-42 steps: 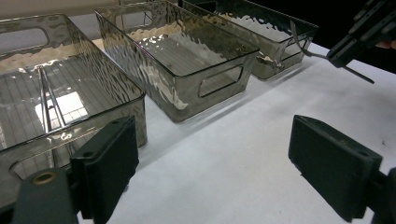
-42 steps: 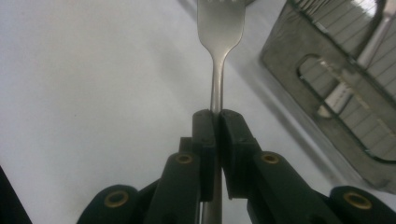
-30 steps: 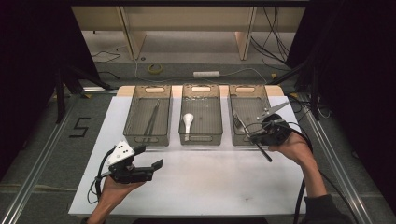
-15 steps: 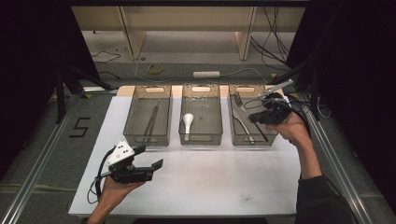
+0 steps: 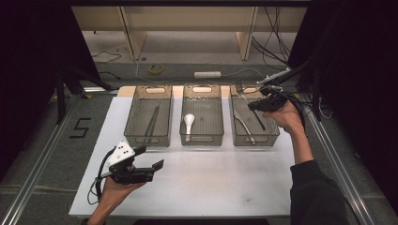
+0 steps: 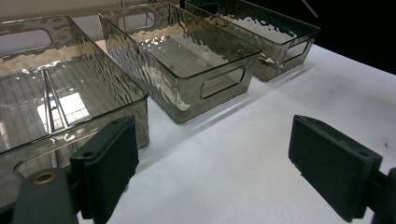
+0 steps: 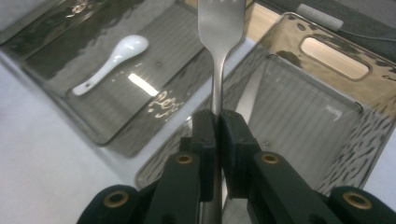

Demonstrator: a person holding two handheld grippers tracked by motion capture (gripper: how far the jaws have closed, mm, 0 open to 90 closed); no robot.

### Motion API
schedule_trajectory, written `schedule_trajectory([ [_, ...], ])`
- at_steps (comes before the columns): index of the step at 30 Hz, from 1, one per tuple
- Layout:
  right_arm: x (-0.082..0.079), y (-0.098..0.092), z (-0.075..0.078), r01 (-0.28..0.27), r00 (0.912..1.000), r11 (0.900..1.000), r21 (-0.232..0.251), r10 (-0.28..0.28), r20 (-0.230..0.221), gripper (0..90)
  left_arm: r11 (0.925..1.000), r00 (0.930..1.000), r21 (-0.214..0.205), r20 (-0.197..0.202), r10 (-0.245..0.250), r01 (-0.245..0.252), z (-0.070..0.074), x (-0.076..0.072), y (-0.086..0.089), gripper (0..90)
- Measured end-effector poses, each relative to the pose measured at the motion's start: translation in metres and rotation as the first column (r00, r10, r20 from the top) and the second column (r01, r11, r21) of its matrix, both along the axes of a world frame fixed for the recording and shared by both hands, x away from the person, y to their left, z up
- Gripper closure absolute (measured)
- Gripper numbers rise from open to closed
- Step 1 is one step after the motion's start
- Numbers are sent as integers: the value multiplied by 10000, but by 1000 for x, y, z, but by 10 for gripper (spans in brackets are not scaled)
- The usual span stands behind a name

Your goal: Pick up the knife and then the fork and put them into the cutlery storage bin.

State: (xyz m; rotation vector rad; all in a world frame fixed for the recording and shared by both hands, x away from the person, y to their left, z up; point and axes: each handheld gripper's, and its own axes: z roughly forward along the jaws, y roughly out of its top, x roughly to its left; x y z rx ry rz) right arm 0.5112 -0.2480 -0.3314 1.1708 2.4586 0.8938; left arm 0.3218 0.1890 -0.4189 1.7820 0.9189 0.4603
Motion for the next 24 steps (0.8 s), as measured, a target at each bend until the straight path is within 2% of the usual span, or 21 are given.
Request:
schedule_trajectory([
  [9,16,-2,-15,850,9964,9964,8,-850,46,854,10000,10000,-14,4,-6,6,0,0,0,154],
  [16,19,-5,-25,1109,9938,9938,122,-1109,-15,854,10000,10000,-11,2,-7,7,0,0,0,154],
  [24,21,-7,-27,1344,9909,9908,165,-1345,58,854,10000,10000,35,-17,-26,26,0,0,0,154],
])
